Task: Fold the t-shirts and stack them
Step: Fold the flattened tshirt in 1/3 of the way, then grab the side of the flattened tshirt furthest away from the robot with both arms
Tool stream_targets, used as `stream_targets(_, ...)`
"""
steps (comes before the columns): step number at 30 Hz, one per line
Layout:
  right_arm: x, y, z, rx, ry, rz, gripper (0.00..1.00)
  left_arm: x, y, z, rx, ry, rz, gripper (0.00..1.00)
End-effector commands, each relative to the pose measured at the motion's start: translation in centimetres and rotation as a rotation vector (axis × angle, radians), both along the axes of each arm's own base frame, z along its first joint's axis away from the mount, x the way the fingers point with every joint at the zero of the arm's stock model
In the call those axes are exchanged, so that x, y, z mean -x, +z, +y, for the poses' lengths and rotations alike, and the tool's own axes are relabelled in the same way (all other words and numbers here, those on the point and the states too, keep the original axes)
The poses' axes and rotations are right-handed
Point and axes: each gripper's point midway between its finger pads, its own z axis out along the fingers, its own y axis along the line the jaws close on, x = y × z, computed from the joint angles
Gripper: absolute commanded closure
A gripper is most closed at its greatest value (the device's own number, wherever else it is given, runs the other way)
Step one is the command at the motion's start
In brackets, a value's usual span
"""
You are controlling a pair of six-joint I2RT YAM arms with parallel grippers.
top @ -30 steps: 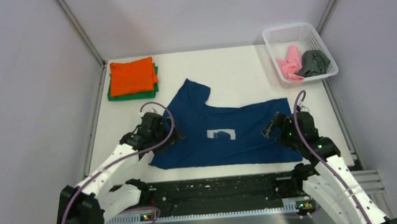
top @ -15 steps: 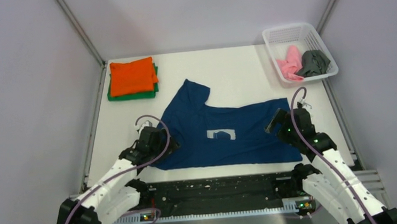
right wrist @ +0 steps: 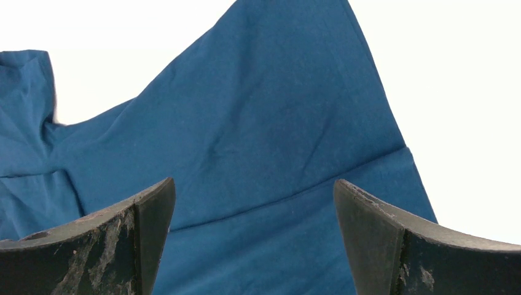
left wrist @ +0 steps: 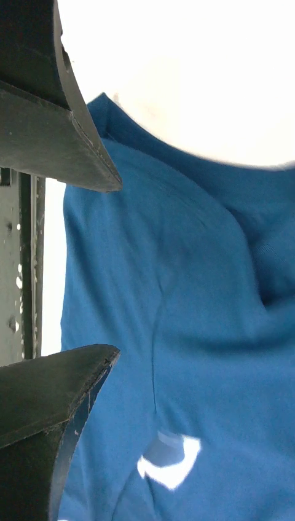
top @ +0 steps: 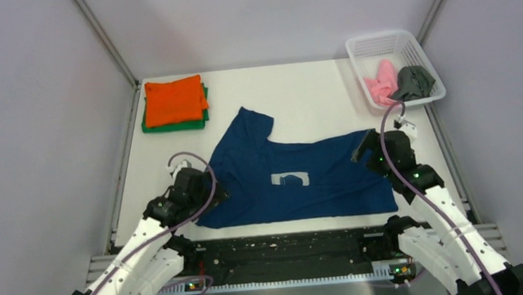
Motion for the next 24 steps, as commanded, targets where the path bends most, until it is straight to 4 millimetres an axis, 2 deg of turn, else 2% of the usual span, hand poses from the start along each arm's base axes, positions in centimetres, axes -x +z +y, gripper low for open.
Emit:
stream_targets(1, -2.7, 3.3, -0.3, 0.065, 0.006, -0.049, 0.01, -7.2, 9.8, -1.8, -0.048, -0.080, -0.248, 0.01)
stream_targets(2, -3.3, 2.9, -0.5, 0.074, -0.005, -0.016, 0.01, -8.8, 11.3, -2.3, -0.068, -0.095, -0.266, 0.01)
stream_targets(4, -4.1, 2.0, -0.7, 0.071, -0.019, 0.036, 0.01, -12.2, 12.6, -3.5, -0.114, -0.124, -0.273, 0.01)
stream_targets(9, -5.2, 0.5, -0.3, 0.059, 0.009, 0.085, 0.04, -23.1, 13.6, -7.4, -0.201, -0.208, -0.286, 0.01)
stream_targets(10, -5.2, 0.4, -0.3, 0.067, 0.017, 0.084, 0.05, -25.4, 13.4, -8.2, -0.223, -0.233, -0.279, 0.01)
stream_targets(11, -5.2, 0.3, -0.5, 0.074, 0.018, 0.079, 0.05, -27.8, 11.7, -9.1, -0.257, -0.273, -0.244, 0.01)
stream_targets(12, -5.0, 0.2, -0.6, 0.082, 0.017, 0.077, 0.05, -30.0, 11.7, -9.9, -0.281, -0.298, -0.240, 0.02)
stream_targets(15, -4.5, 0.0, -1.1, 0.104, 0.014, 0.061, 0.05, -35.1, 10.1, -11.3, -0.368, -0.357, -0.197, 0.06)
stream_targets(17, -4.1, 0.0, -1.5, 0.119, 0.009, 0.055, 0.05, -37.4, 9.2, -11.3, -0.429, -0.357, -0.175, 0.09)
stream_targets(20, -4.0, 0.2, -1.9, 0.130, -0.002, 0.040, 0.05, -39.7, 7.6, -10.8, -0.491, -0.344, -0.182, 0.12)
stream_targets(24, -3.9, 0.3, -1.8, 0.124, 0.008, 0.034, 0.05, -40.6, 4.1, -10.0, -0.519, -0.313, -0.162, 0.15)
